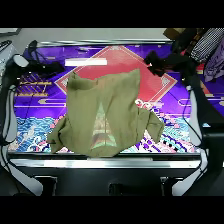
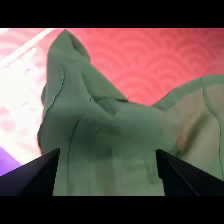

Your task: Fold the clothes and pants, and hang the long-sleeved shirts on hangers.

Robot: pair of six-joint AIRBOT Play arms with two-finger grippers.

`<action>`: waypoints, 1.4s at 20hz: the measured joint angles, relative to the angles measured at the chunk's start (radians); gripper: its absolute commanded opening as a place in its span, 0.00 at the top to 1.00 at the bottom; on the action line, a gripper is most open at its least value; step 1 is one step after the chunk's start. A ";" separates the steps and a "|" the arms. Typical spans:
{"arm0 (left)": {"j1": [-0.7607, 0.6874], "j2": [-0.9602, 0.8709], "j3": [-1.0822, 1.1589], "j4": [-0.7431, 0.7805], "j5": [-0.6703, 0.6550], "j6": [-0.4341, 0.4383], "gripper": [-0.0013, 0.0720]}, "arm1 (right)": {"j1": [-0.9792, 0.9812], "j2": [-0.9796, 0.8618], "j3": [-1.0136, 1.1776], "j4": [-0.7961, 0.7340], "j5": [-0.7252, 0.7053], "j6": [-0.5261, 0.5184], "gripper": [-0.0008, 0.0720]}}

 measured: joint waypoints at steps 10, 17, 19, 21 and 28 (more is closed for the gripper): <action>0.279 0.540 -0.629 -0.110 -0.190 0.022 0.00 | -0.119 0.467 -0.506 -0.011 -0.504 -0.329 0.15; 0.274 0.976 -1.252 -0.170 -0.198 0.024 0.00 | 0.077 0.791 -1.234 0.144 -0.357 -0.327 0.15; 0.268 1.059 -1.355 -0.187 -0.208 0.022 0.00 | 0.145 0.822 -1.321 0.160 -0.281 -0.297 0.15; 0.264 1.116 -1.423 -0.198 -0.222 0.021 0.00 | 0.200 0.836 -1.369 0.161 -0.218 -0.258 0.15; 0.260 1.175 -1.501 -0.213 -0.259 0.012 0.00 | 0.266 0.766 -1.414 0.168 -0.092 -0.177 0.18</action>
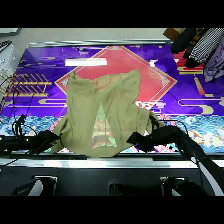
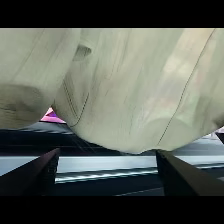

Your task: Fold the clothes and pants, and hang the long-sleeved shirts on hangers.

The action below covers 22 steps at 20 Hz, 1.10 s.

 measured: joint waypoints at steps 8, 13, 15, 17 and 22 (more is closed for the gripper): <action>-0.075 -0.004 -0.012 -0.009 0.001 -0.022 0.00 | 0.093 -0.069 -0.003 0.043 0.154 0.045 0.94; -0.277 -0.046 -0.053 -0.013 0.132 -0.131 0.00 | 0.101 -0.074 -0.003 0.045 0.146 0.060 0.94; -0.360 -0.087 -0.069 -0.015 0.176 -0.164 0.00 | 0.102 -0.067 -0.004 0.045 0.130 0.063 0.94; -0.435 -0.136 -0.079 -0.016 0.222 -0.188 0.00 | 0.103 -0.048 -0.004 0.045 0.117 0.064 0.94; -0.538 -0.242 -0.087 -0.036 0.333 -0.212 0.00 | 0.103 0.010 -0.004 0.043 0.106 0.086 0.94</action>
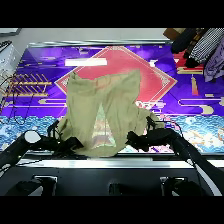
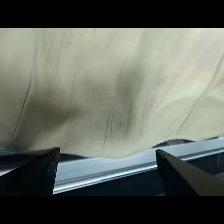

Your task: Fold the clothes and pants, and hang the long-sleeved shirts on hangers.

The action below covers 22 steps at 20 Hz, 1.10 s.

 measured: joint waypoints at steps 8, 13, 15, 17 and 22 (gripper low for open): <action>-0.033 -0.086 0.009 -0.017 0.033 -0.003 0.00 | 0.000 0.059 0.000 -0.001 -0.004 0.033 0.94; -0.034 -0.008 0.050 0.016 -0.116 -0.046 0.00 | 0.000 0.066 0.000 -0.001 -0.008 0.037 0.94; -0.034 0.048 0.055 0.041 -0.166 -0.105 0.00 | 0.000 0.067 0.000 -0.002 -0.008 0.040 0.94; -0.034 0.081 0.050 0.063 -0.182 -0.148 0.00 | 0.000 0.067 0.000 -0.002 -0.009 0.040 0.94; -0.034 0.081 -0.003 0.081 -0.114 -0.191 0.00 | 0.000 0.067 0.000 -0.002 -0.011 0.040 0.94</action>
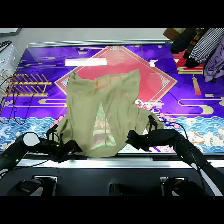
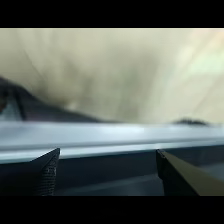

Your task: Fold the clothes and pants, and hang the long-sleeved shirts on hangers.

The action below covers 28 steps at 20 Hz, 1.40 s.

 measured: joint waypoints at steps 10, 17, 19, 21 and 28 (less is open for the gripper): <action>-0.015 -0.110 -0.025 -0.054 0.231 -0.004 0.02 | 0.000 0.000 0.000 -0.001 -0.013 0.000 0.94; -0.043 -0.130 -0.006 -0.091 0.246 0.049 0.95 | 0.000 0.055 0.003 -0.031 -0.016 0.037 0.94; -0.048 -0.113 0.022 -0.109 0.208 0.068 0.95 | 0.000 0.115 0.007 -0.094 -0.044 0.089 0.94; -0.063 -0.088 0.045 -0.117 0.152 0.078 0.95 | 0.000 0.194 0.010 -0.182 -0.099 0.161 0.94; -0.244 0.040 0.070 -0.133 0.026 -0.020 0.95 | 0.000 0.521 0.013 -0.391 -0.432 0.383 0.94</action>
